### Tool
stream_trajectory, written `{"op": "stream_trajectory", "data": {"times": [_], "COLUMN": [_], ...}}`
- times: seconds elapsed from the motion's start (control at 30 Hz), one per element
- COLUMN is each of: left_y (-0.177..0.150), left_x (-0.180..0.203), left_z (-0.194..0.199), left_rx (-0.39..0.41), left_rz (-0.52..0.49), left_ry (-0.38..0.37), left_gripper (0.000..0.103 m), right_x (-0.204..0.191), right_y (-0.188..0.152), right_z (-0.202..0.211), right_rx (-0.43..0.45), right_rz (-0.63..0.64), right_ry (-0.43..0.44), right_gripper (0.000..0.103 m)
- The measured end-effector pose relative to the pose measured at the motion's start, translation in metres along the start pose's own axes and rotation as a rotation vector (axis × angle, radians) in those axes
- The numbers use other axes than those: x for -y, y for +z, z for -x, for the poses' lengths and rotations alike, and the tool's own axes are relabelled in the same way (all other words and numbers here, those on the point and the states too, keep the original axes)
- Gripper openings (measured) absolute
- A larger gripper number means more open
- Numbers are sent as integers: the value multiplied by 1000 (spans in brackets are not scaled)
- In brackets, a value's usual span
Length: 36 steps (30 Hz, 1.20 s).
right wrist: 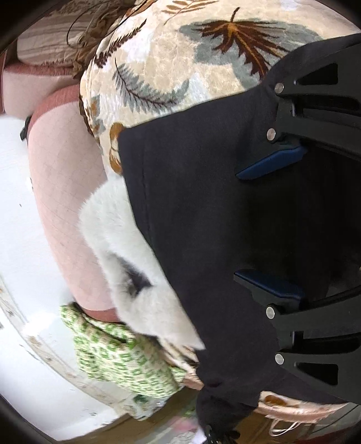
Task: Fold large clothes
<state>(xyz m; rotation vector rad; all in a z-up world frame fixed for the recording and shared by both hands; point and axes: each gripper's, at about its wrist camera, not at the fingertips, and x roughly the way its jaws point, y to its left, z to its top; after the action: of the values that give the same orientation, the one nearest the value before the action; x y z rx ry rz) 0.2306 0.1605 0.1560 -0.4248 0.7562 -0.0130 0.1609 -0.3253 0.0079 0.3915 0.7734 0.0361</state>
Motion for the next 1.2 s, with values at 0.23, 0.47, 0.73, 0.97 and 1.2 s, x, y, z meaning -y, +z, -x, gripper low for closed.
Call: {"op": "stream_trajectory", "data": {"times": [0.23, 0.47, 0.73, 0.97, 1.2], "left_y": [-91, -173, -188, -158, -134], "left_x": [141, 197, 180, 122, 80], "left_z": [-24, -84, -34, -30, -45], "left_rx": [-135, -305, -223, -122, -93], "left_rz": [-249, -336, -395, -350, -232], "left_ry": [-174, -169, -155, 67, 155], "left_gripper": [9, 49, 70, 75, 75], "right_x": [11, 42, 66, 56, 3], "right_y": [9, 19, 28, 26, 18], "right_z": [15, 23, 31, 4, -11], "right_rx": [37, 40, 76, 19, 14], "right_rz": [-24, -103, -225, -224, -94], "right_ry": [-66, -82, 33, 90, 184], "right_gripper": [72, 72, 76, 85, 85]}}
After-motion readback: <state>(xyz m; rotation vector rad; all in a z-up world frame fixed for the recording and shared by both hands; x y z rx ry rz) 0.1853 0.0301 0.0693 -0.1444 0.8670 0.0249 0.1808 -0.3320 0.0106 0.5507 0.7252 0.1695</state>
